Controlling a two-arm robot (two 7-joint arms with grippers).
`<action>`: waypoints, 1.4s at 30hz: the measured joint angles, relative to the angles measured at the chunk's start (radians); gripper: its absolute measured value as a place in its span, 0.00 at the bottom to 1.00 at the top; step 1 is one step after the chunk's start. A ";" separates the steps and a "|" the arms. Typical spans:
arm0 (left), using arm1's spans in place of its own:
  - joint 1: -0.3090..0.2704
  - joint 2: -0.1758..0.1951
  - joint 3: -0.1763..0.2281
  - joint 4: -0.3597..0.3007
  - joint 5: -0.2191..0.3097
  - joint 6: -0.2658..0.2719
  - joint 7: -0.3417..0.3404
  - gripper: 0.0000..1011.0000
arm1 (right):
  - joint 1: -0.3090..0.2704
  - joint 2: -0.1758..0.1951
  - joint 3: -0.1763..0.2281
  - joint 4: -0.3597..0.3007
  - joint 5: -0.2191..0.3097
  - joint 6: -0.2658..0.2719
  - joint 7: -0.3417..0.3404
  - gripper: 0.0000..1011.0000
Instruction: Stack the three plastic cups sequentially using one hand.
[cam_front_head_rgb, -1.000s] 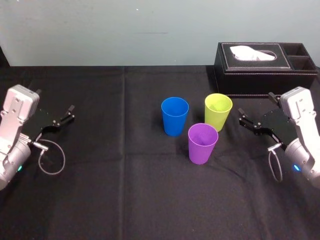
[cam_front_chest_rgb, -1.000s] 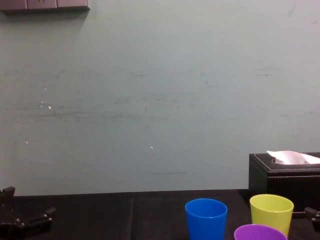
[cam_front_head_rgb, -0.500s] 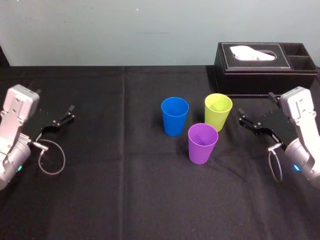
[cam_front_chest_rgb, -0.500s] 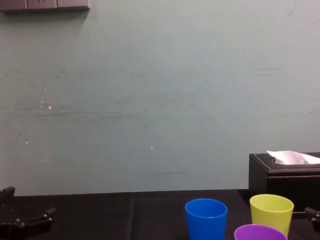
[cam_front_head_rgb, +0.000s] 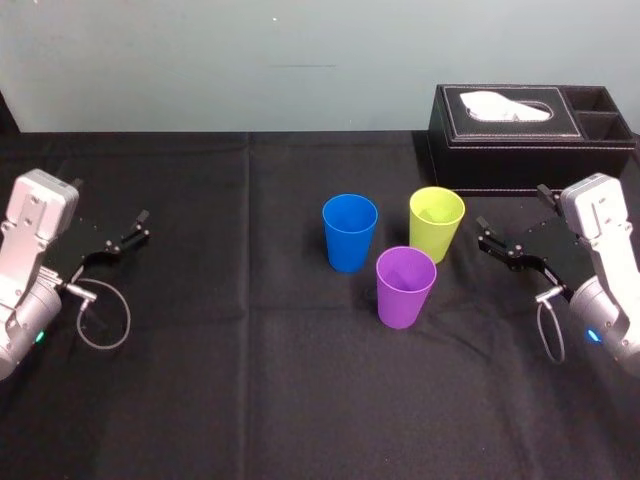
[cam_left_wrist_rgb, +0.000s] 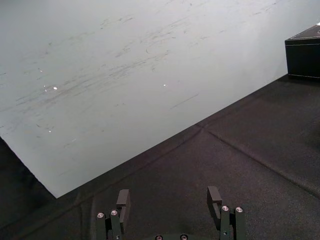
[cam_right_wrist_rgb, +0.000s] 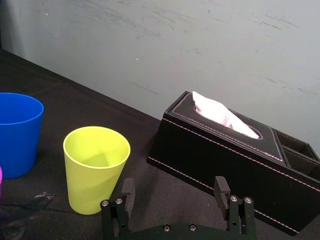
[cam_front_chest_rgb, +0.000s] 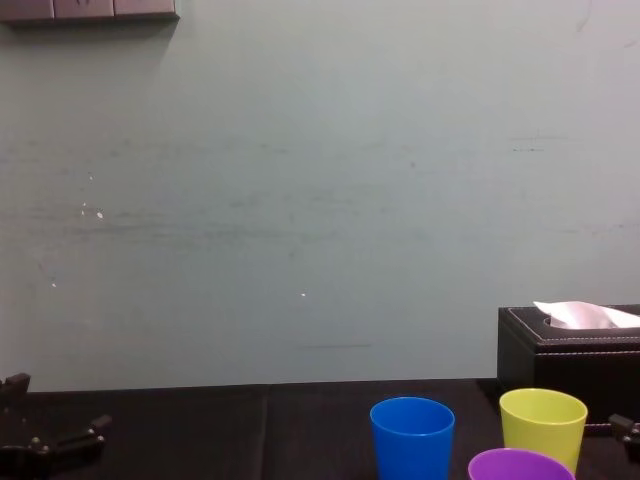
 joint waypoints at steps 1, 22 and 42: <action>0.000 0.000 0.000 0.000 0.000 0.000 0.000 1.00 | 0.000 0.000 0.000 0.000 0.000 0.000 0.000 0.99; 0.000 0.000 0.000 0.000 0.000 0.000 0.000 1.00 | 0.000 0.000 0.000 0.000 0.000 0.000 0.000 0.99; 0.000 0.000 0.000 0.000 0.000 0.000 0.000 1.00 | -0.115 0.043 0.062 -0.168 -0.008 -0.022 -0.001 0.99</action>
